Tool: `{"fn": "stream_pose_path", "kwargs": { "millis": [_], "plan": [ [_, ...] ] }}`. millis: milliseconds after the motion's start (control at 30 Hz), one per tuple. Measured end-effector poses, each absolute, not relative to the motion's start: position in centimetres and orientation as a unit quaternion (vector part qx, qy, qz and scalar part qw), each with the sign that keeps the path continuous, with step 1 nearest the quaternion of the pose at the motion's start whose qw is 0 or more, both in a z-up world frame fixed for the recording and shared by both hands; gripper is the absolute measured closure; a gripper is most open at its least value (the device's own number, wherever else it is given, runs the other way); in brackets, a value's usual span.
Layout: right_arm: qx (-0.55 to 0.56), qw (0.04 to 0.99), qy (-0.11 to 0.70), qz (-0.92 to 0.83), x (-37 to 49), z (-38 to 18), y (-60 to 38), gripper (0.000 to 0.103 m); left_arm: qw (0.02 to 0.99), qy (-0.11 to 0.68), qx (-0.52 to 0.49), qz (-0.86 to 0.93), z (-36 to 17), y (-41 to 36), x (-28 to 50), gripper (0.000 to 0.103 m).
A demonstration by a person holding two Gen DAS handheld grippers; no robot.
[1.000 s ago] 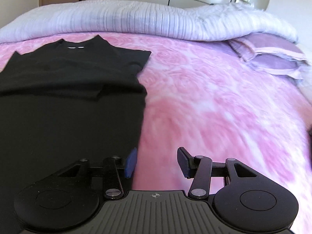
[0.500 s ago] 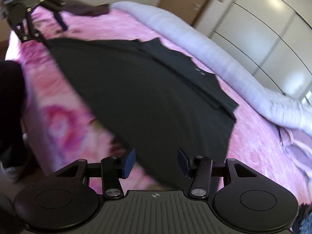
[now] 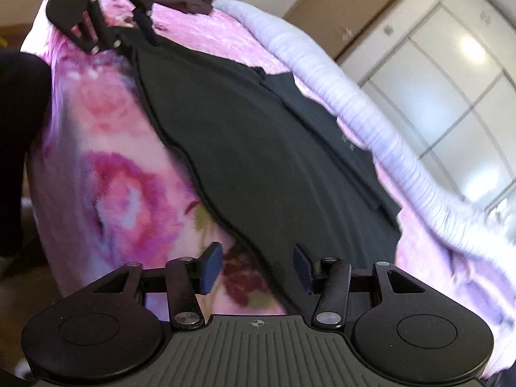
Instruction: Fold clothes
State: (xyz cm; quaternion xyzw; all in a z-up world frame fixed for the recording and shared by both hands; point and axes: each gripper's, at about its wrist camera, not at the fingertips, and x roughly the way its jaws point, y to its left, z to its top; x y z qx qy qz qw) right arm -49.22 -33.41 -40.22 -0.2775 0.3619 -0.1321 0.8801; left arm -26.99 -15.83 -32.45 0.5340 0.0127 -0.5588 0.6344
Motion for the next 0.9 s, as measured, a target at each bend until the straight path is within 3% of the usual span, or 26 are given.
{"fn": "stream_pose_path", "kwargs": {
  "millis": [400,467,500,533,600,900],
  "plan": [
    [-0.444,0.769,0.404,-0.219,-52.7,-43.9,-39.2,0.054,0.641,-0.005,0.549,-0.536,-33.3,-15.1,-25.9,0.076],
    [-0.447,0.766,0.408,-0.216,-52.8,-43.9,-39.7,0.054,0.636,-0.002,0.553,-0.538,-33.3,-15.3,-25.7,0.084],
    [-0.451,0.763,0.412,-0.213,-52.8,-44.0,-39.8,0.058,0.634,0.000,0.555,-0.539,-33.2,-15.3,-25.6,0.091],
    [-0.455,0.759,0.416,-0.210,-52.8,-44.1,-40.0,0.074,0.631,0.001,0.557,-0.540,-33.2,-15.4,-25.5,0.098],
    [-0.449,0.758,0.428,-0.204,-52.9,-44.2,-40.5,0.101,0.626,0.004,0.560,-0.542,-33.1,-15.6,-25.3,0.099],
    [-0.425,0.778,0.415,-0.207,-55.5,-37.0,-38.2,0.102,0.630,0.016,0.536,-0.562,-26.9,-10.6,-25.8,0.101]
  ]
}}
